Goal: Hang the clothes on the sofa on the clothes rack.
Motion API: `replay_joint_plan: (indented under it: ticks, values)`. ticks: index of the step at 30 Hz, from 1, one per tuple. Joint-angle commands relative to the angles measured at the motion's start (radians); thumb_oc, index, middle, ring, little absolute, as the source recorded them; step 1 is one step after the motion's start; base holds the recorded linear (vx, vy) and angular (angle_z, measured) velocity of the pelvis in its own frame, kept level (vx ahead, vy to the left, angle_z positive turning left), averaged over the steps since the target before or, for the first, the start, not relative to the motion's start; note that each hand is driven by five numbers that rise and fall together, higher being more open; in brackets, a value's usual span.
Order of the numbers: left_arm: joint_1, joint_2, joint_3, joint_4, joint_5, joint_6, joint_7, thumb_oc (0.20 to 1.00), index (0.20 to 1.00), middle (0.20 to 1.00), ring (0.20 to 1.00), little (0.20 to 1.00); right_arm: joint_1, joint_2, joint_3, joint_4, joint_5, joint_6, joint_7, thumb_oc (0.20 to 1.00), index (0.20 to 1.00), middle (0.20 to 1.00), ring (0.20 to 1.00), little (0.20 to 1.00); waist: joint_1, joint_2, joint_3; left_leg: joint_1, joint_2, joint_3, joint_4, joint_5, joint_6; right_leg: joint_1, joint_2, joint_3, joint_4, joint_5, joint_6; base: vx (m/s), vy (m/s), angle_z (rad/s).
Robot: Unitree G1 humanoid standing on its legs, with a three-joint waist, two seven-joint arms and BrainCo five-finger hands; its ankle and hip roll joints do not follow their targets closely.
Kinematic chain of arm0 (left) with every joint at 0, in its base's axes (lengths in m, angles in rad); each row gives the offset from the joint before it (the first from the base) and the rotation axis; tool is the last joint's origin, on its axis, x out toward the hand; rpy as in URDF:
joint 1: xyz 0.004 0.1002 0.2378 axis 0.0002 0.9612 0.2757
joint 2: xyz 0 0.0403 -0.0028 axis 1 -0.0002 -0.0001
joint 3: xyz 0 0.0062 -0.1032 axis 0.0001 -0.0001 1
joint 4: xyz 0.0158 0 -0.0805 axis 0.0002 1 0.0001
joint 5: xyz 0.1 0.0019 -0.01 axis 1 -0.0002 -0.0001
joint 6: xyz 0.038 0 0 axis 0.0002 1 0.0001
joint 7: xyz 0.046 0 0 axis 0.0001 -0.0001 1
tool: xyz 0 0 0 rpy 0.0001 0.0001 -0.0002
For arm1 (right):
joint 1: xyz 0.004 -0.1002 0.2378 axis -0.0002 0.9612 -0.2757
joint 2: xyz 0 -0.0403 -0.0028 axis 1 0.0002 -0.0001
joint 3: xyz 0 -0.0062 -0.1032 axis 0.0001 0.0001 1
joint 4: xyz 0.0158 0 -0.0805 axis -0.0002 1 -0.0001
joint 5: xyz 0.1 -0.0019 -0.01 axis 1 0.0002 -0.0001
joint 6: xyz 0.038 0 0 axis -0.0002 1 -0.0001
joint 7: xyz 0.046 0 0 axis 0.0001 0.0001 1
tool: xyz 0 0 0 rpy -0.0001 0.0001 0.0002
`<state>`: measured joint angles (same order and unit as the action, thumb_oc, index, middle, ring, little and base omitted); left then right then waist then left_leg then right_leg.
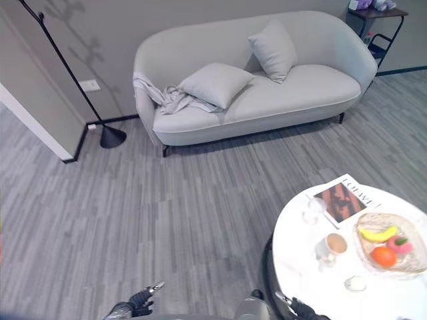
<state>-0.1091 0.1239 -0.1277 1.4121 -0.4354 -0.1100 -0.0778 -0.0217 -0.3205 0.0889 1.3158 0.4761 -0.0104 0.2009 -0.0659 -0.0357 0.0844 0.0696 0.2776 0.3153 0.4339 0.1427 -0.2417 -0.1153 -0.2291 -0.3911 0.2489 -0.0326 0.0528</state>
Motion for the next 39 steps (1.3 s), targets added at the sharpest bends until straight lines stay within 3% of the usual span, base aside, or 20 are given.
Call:
replay_joint_plan:
  ticks: [1,2,3,5,9,12,14,17,18,19,20,21,22,25,26,29,31,35,36,39]
  values:
    - [-0.01,0.006,-0.015,-0.064,-0.051,-0.026,0.008,1.0,1.0,1.0,1.0,1.0,0.025,-0.01,0.044,0.038,-0.039,-0.027,-0.005,1.0,1.0,1.0,1.0,1.0,0.028,-0.032,0.016,0.003,0.079,0.268,0.228,-0.08,0.063,0.127,0.046,-0.032,-0.194,0.045,0.018,0.08,-0.106,0.41]
    - [-0.01,0.006,-0.015,-0.064,-0.051,-0.026,0.008,1.0,1.0,1.0,1.0,1.0,0.025,-0.01,0.044,0.038,-0.039,-0.027,-0.005,1.0,1.0,1.0,1.0,1.0,0.028,-0.031,0.017,0.003,0.079,0.267,0.229,-0.081,0.063,0.128,0.046,-0.032,-0.194,0.045,0.018,0.24,-0.124,0.34]
    - [0.02,0.012,0.006,-0.063,-0.067,-0.022,-0.011,1.0,1.0,1.0,1.0,1.0,0.037,-0.004,0.069,0.01,-0.07,-0.041,-0.013,1.0,1.0,1.0,1.0,1.0,0.04,-0.039,-0.001,-0.051,0.084,0.296,-0.041,-0.111,0.081,0.184,0.064,-0.083,-0.242,0.015,0.02,0.3,-0.102,0.61]
    - [0.018,0.018,0.022,-0.068,-0.078,-0.023,-0.002,1.0,1.0,1.0,1.0,1.0,0.036,0.003,0.072,0.009,-0.077,-0.042,-0.019,1.0,1.0,1.0,1.0,1.0,0.031,-0.042,-0.017,-0.095,0.073,0.275,-0.209,-0.085,0.092,0.187,0.055,-0.096,-0.249,0.005,0.026,0.29,-0.003,1.14]
    - [0.029,0.012,0.103,-0.058,-0.206,-0.02,0.0,1.0,1.0,1.0,1.0,1.0,0.022,0.022,0.092,0.03,-0.109,-0.042,-0.031,1.0,1.0,1.0,1.0,1.0,0.057,-0.021,-0.006,-0.168,0.106,0.186,-0.465,0.067,0.072,0.24,0.079,-0.081,-0.254,-0.041,0.027,0.35,0.05,0.37]
    - [0.051,-0.01,0.188,-0.033,-0.347,-0.012,-0.002,1.0,1.0,1.0,1.0,1.0,0.007,0.043,0.09,0.053,-0.114,-0.038,-0.034,1.0,1.0,1.0,1.0,1.0,0.073,-0.008,-0.006,-0.212,0.154,0.182,-0.51,0.095,0.058,0.287,0.076,-0.063,-0.25,-0.077,0.04,0.48,0.073,-0.09]
    - [0.088,-0.018,0.242,0.005,-0.38,0.011,-0.02,1.0,1.0,1.0,1.0,1.0,0.003,0.059,0.095,0.05,-0.135,-0.04,-0.029,1.0,1.0,1.0,1.0,1.0,0.084,0.024,-0.024,-0.189,0.156,0.214,-0.501,0.094,0.058,0.334,0.082,-0.03,-0.242,-0.104,0.054,0.5,0.104,-0.1]
    - [0.085,-0.003,0.265,0.009,-0.42,0.013,-0.014,1.0,1.0,1.0,1.0,1.0,0.0,0.067,0.091,0.05,-0.139,-0.026,-0.023,1.0,1.0,1.0,1.0,1.0,0.108,0.02,-0.025,-0.224,0.144,0.202,-0.43,0.088,0.065,0.379,0.041,-0.028,-0.194,-0.14,0.052,0.45,0.096,-0.31]
    - [0.075,0.009,0.26,0.019,-0.394,0.013,-0.006,1.0,1.0,1.0,1.0,1.0,-0.002,0.078,0.088,0.056,-0.132,-0.025,-0.02,1.0,1.0,1.0,1.0,1.0,0.111,0.008,-0.026,-0.237,0.122,0.221,-0.385,0.074,0.073,0.372,0.008,-0.031,-0.129,-0.13,0.06,0.81,0.337,-0.19]
    - [0.053,0.032,0.224,0.022,-0.331,0.006,0.001,1.0,1.0,1.0,1.0,1.0,-0.009,0.09,0.088,0.062,-0.131,-0.03,-0.029,1.0,1.0,1.0,1.0,1.0,0.101,-0.009,-0.029,-0.209,0.02,0.263,-0.361,0.007,0.134,0.306,-0.089,-0.019,0.077,-0.024,0.089,0.75,0.386,-0.14]
    - [0.045,0.04,0.192,0.015,-0.288,0.005,-0.001,1.0,1.0,1.0,1.0,1.0,-0.012,0.091,0.097,0.055,-0.129,-0.034,-0.032,1.0,1.0,1.0,1.0,1.0,0.09,-0.015,-0.027,-0.19,-0.035,0.271,-0.369,-0.025,0.17,0.272,-0.132,-0.005,0.159,0.07,0.108,0.55,0.352,-0.06]
    - [0.045,0.041,0.193,0.015,-0.286,0.005,0.0,1.0,1.0,1.0,1.0,1.0,-0.012,0.091,0.097,0.055,-0.128,-0.034,-0.032,1.0,1.0,1.0,1.0,1.0,0.091,-0.02,-0.029,-0.189,-0.046,0.277,-0.373,-0.029,0.177,0.266,-0.144,0.002,0.166,0.073,0.116,0.47,0.457,0.28]
    - [0.028,0.052,0.095,-0.013,-0.174,-0.006,-0.009,1.0,1.0,1.0,1.0,1.0,-0.022,0.087,0.108,0.026,-0.119,-0.041,-0.037,1.0,1.0,1.0,1.0,1.0,0.057,0.005,-0.018,-0.105,-0.155,0.299,-0.425,-0.086,0.247,0.141,-0.217,0.03,0.365,0.208,0.145,0.33,0.37,0.41]
    - [0.016,0.055,0.042,-0.027,-0.105,-0.015,-0.004,1.0,1.0,1.0,1.0,1.0,-0.02,0.081,0.109,0.013,-0.107,-0.04,-0.034,1.0,1.0,1.0,1.0,1.0,0.02,0.032,-0.003,-0.044,-0.2,0.302,-0.48,-0.098,0.259,0.047,-0.197,0.05,0.398,0.147,0.13,0.35,0.25,-0.09]
    - [-0.004,0.057,0.021,-0.04,-0.085,-0.025,0.005,1.0,1.0,1.0,1.0,1.0,-0.021,0.073,0.089,0.011,-0.072,-0.042,-0.041,1.0,1.0,1.0,1.0,1.0,-0.014,0.044,0.007,-0.006,-0.219,0.302,-0.513,-0.102,0.253,-0.005,-0.141,0.035,0.31,0.087,0.115,0.28,0.06,-0.3]
    - [-0.022,0.053,0.003,-0.05,-0.073,-0.03,0.005,1.0,1.0,1.0,1.0,1.0,-0.019,0.065,0.062,0.018,-0.043,-0.049,-0.054,1.0,1.0,1.0,1.0,1.0,-0.04,0.057,0.008,0.013,-0.216,0.297,-0.52,-0.118,0.24,-0.026,-0.1,-0.01,0.151,0.062,0.101,0.23,-0.077,-0.19]
    - [-0.033,0.038,-0.005,-0.052,-0.06,-0.036,-0.003,1.0,1.0,1.0,1.0,1.0,-0.013,0.061,0.044,0.015,-0.036,-0.051,-0.063,1.0,1.0,1.0,1.0,1.0,-0.068,0.04,0.0,0.045,-0.239,0.296,-0.521,-0.161,0.225,-0.076,-0.086,-0.015,-0.089,0.136,0.13,0.31,-0.178,0.45]
    - [-0.032,0.01,0.01,-0.04,-0.06,-0.034,-0.015,1.0,1.0,1.0,1.0,1.0,-0.002,0.072,0.013,0.018,0.006,-0.033,-0.046,1.0,1.0,1.0,1.0,1.0,-0.094,0.026,0.007,0.103,-0.254,0.289,-0.521,-0.215,0.213,-0.119,-0.117,0.003,-0.286,0.227,0.175,0.27,-0.156,0.15]
    - [-0.031,0.01,0.01,-0.04,-0.059,-0.034,-0.015,1.0,1.0,1.0,1.0,1.0,-0.002,0.071,0.013,0.018,0.007,-0.033,-0.045,1.0,1.0,1.0,1.0,1.0,-0.094,0.026,0.008,0.105,-0.254,0.29,-0.521,-0.216,0.213,-0.117,-0.117,0.003,-0.288,0.229,0.175,0.49,-0.216,-0.11]
    - [-0.001,-0.02,-0.011,-0.023,-0.011,-0.026,-0.037,1.0,1.0,1.0,1.0,1.0,0.012,0.069,0.011,0.026,0.005,-0.025,-0.027,1.0,1.0,1.0,1.0,1.0,-0.114,0.019,0.004,0.187,-0.294,0.255,-0.514,-0.283,0.227,-0.117,-0.108,0.109,-0.28,0.225,0.169,0.45,-0.153,0.17]
